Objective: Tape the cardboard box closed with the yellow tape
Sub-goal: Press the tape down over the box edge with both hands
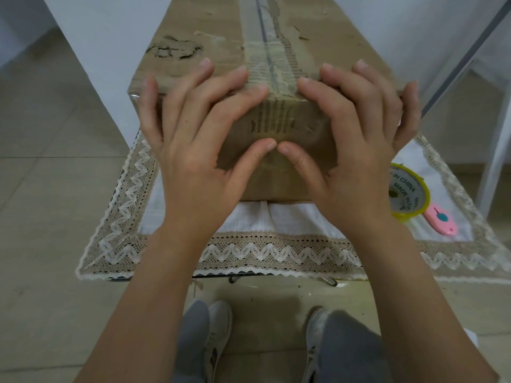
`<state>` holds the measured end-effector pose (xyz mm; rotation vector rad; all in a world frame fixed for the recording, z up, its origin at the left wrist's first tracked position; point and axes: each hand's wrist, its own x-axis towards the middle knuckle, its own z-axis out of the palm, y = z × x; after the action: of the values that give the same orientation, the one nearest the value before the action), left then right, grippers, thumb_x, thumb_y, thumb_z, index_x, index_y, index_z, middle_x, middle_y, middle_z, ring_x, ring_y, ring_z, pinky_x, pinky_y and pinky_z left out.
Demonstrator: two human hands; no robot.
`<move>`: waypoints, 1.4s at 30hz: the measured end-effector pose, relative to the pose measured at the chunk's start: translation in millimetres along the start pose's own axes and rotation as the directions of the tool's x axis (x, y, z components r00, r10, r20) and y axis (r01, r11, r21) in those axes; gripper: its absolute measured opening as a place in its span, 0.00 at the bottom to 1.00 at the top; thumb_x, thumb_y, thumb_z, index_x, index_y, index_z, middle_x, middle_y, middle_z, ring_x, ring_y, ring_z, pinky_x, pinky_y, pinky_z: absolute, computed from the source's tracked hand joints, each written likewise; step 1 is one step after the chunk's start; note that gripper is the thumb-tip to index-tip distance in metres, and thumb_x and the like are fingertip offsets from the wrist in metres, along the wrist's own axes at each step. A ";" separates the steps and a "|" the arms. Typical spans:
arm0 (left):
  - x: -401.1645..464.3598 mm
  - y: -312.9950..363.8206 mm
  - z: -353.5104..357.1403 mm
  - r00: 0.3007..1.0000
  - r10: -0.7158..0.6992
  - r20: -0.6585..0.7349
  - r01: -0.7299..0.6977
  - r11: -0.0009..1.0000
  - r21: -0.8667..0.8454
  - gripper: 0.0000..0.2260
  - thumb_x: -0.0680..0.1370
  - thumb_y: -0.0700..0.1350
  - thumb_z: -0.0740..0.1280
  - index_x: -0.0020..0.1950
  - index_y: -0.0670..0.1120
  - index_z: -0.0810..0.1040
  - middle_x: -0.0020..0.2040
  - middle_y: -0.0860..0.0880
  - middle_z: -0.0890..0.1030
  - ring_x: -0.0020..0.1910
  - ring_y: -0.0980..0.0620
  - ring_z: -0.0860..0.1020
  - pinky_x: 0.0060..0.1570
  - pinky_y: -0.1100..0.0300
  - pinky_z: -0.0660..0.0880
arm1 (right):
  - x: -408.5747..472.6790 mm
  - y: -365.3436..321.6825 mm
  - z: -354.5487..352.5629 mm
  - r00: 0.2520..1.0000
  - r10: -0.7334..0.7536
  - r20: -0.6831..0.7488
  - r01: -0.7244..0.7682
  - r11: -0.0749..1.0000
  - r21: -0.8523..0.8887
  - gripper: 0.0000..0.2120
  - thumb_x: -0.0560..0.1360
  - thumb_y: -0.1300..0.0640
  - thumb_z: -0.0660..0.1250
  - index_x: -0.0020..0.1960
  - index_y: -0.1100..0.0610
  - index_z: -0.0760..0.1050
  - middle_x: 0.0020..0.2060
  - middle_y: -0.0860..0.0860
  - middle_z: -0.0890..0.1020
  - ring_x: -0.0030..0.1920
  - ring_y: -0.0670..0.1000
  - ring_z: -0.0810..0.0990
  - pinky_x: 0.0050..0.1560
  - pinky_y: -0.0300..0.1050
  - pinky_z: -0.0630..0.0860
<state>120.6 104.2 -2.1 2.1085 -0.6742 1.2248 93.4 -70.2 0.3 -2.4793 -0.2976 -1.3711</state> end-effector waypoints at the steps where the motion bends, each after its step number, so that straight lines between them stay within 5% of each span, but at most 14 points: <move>1: -0.6 0.0 0.3 1.000 0.001 -0.004 -0.001 1.000 0.004 0.17 0.75 0.52 0.74 0.61 0.48 0.79 0.63 0.50 0.79 0.69 0.44 0.72 0.72 0.40 0.50 | -0.4 0.6 0.7 1.000 -0.001 -0.004 0.001 1.000 0.000 0.23 0.76 0.42 0.69 0.67 0.51 0.75 0.66 0.50 0.76 0.72 0.54 0.68 0.73 0.62 0.50; 16: -4.3 -3.9 3.1 1.000 0.008 -0.010 -0.008 0.998 0.060 0.21 0.75 0.54 0.73 0.65 0.49 0.78 0.67 0.49 0.76 0.71 0.46 0.68 0.74 0.50 0.42 | -1.9 4.1 -1.9 0.999 -0.017 0.033 0.017 1.000 0.010 0.28 0.74 0.39 0.70 0.68 0.52 0.74 0.67 0.50 0.74 0.72 0.54 0.66 0.73 0.63 0.49; 26: -6.4 -5.3 2.8 0.999 0.017 0.037 -0.021 0.993 0.119 0.24 0.75 0.56 0.72 0.68 0.49 0.75 0.70 0.47 0.73 0.73 0.46 0.64 0.73 0.47 0.41 | -1.1 5.4 -0.9 0.999 -0.028 0.046 0.028 1.000 0.001 0.31 0.73 0.37 0.71 0.69 0.52 0.73 0.68 0.51 0.74 0.72 0.54 0.65 0.73 0.61 0.47; 37: -9.3 -7.8 -1.7 0.990 0.047 0.130 -0.072 0.979 0.191 0.33 0.70 0.59 0.74 0.72 0.48 0.71 0.72 0.46 0.68 0.75 0.44 0.60 0.73 0.45 0.39 | -1.1 10.1 -1.7 0.991 -0.054 0.122 0.067 0.993 -0.097 0.47 0.59 0.33 0.78 0.72 0.50 0.68 0.70 0.52 0.71 0.74 0.54 0.61 0.75 0.54 0.41; 42: -8.5 -4.4 -2.8 0.988 0.035 0.151 -0.065 0.978 0.196 0.34 0.66 0.51 0.75 0.72 0.47 0.71 0.72 0.46 0.68 0.75 0.44 0.59 0.73 0.43 0.39 | -1.5 3.5 2.0 0.998 -0.040 0.039 0.041 0.999 -0.026 0.35 0.71 0.32 0.69 0.70 0.53 0.73 0.68 0.53 0.73 0.73 0.55 0.64 0.74 0.60 0.47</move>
<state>118.1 110.3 -9.6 2.3804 -0.6967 1.2170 95.4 -72.8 -2.6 -2.5374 -0.3422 -1.3527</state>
